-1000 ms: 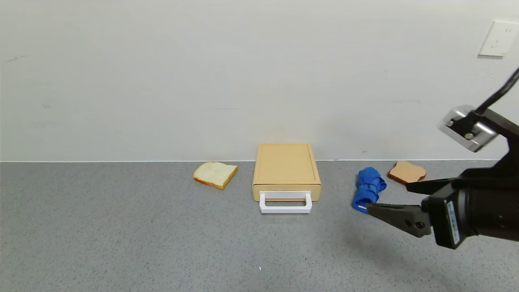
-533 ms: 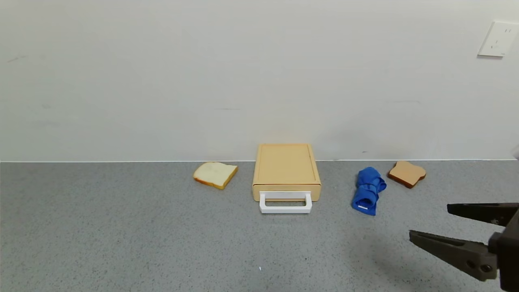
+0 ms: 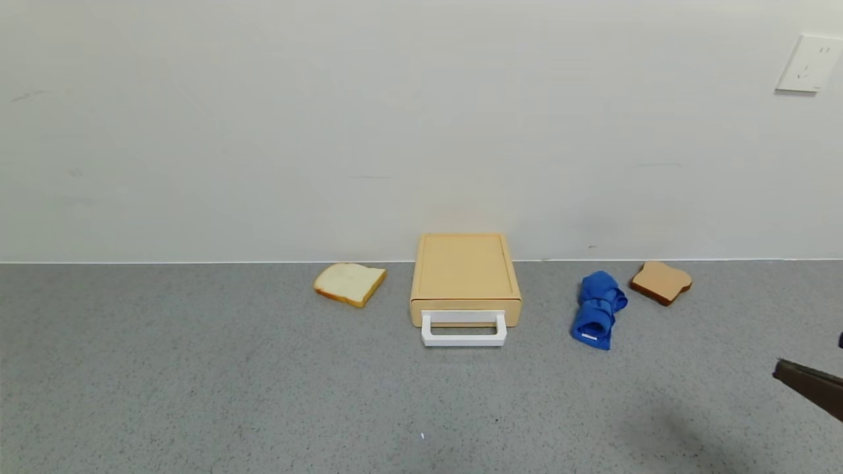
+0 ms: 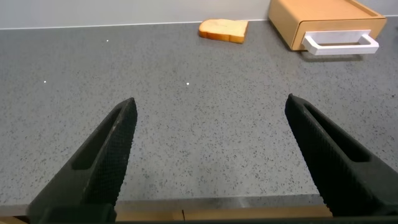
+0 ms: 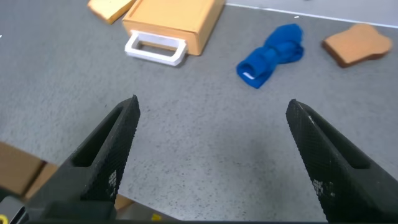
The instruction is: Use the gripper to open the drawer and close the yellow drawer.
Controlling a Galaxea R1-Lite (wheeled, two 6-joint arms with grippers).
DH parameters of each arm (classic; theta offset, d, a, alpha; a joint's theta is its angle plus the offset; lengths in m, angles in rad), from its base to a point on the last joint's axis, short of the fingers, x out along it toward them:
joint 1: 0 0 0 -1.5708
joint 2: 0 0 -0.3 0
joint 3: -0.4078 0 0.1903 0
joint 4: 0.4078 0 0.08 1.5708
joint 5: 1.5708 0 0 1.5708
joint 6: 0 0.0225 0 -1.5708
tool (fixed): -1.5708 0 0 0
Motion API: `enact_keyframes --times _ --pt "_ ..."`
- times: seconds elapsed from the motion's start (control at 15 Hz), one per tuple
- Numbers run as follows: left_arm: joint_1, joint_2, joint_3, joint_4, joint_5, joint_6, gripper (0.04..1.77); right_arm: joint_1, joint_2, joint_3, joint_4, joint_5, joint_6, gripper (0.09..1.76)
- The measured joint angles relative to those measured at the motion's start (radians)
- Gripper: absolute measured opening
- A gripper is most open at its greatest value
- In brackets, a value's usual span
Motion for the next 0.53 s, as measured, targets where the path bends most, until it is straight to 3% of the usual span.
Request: enact_keyframes --times 0.33,0.53 --pt "0.000 0.000 0.000 0.000 0.000 0.000 1.72 -0.183 -0.184 0.061 0.080 0.001 0.000 1.73" --pt "0.000 0.000 0.000 0.000 0.000 0.000 1.72 -0.239 -0.291 0.066 0.177 0.001 0.000 1.73"
